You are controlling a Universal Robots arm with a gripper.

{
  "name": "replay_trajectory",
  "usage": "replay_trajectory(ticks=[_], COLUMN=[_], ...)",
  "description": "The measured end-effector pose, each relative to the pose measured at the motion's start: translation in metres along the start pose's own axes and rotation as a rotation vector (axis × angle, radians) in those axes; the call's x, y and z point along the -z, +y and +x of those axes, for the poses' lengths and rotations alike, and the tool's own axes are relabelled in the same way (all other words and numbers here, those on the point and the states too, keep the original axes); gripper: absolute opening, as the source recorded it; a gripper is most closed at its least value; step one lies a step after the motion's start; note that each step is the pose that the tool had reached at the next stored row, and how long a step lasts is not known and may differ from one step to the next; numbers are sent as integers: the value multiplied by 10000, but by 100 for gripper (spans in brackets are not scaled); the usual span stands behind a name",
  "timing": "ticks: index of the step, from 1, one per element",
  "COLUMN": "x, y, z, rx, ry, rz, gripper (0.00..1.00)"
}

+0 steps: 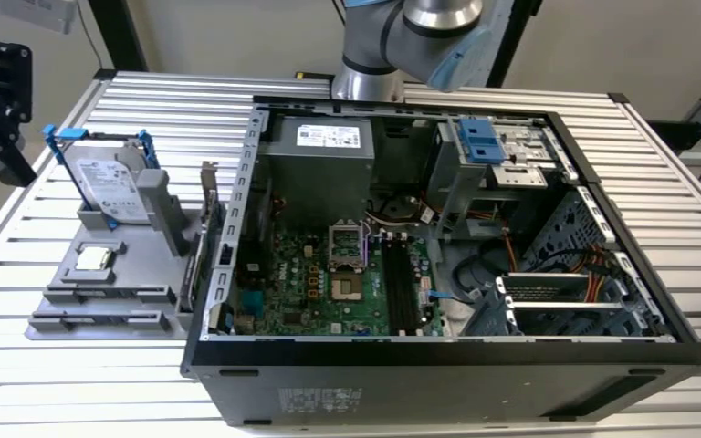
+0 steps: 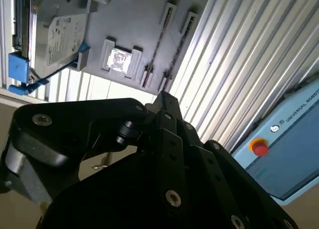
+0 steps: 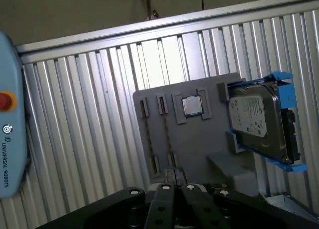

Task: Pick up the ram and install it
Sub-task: 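Pick up the ram and move it above insertion slot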

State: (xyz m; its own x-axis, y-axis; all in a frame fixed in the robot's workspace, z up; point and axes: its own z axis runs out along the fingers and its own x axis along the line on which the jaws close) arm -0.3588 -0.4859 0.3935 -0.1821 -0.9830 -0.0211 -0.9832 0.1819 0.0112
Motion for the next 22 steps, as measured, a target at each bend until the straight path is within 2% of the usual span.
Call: replay_trajectory(ticks=[14, 18, 22], x=[0, 0, 0], y=[0, -1, -1], z=[0, 0, 0], rx=[1985, 2277, 2288], ry=[21, 25, 25], rz=[-42, -48, -48], gripper=[0, 0, 0])
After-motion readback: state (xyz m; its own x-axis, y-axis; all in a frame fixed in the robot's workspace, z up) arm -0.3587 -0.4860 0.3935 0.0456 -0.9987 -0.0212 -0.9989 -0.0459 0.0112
